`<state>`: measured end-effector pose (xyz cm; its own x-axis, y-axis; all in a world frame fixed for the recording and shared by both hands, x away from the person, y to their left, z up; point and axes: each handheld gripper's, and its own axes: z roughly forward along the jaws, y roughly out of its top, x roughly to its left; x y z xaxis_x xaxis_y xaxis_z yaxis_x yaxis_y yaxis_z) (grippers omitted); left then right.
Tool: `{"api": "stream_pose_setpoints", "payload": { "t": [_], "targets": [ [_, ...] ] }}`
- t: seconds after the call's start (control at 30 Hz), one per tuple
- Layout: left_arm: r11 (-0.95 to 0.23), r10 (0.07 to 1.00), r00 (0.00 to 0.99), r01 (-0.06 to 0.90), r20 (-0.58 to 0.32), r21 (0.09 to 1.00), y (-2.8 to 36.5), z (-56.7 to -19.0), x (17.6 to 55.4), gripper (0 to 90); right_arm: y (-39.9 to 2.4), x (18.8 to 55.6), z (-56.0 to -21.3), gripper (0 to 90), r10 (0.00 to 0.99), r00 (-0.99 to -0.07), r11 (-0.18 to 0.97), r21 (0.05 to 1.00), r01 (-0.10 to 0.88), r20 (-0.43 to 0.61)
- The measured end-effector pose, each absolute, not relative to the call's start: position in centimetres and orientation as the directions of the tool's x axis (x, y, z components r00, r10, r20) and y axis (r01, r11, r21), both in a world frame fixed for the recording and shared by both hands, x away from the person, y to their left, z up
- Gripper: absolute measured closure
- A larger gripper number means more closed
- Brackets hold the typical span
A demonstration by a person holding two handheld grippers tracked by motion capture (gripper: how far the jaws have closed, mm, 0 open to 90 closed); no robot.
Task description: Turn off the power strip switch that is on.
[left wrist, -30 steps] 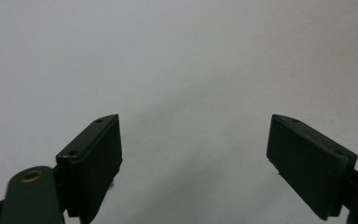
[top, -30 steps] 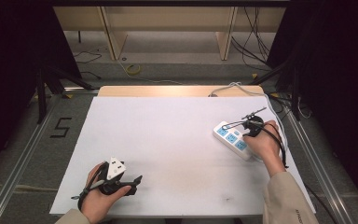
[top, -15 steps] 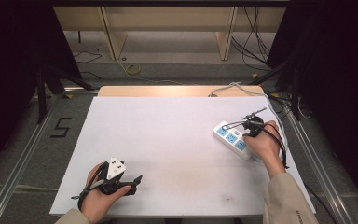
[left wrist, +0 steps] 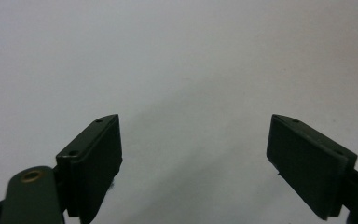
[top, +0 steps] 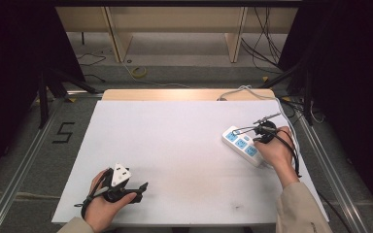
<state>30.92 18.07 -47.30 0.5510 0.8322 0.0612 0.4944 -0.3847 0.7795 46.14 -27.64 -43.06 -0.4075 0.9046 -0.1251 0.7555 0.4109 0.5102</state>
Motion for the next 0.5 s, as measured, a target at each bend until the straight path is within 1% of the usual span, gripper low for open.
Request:
{"api": "stream_pose_setpoints", "payload": {
  "t": [0.1,0.5],
  "targets": [
    [-0.385,0.832,0.551,0.494,0.062,0.78,18.1,-47.3,30.9,17.7,-27.6,45.9,-42.9,90.0,0.903,-0.411,0.412,0.523,0.746,-0.126],
    [-0.384,0.833,0.551,0.495,0.061,0.78,18.1,-47.3,30.9,17.7,-27.2,44.7,-42.5,84.0,0.889,-0.44,0.43,0.561,0.707,-0.127]
  ]
}}
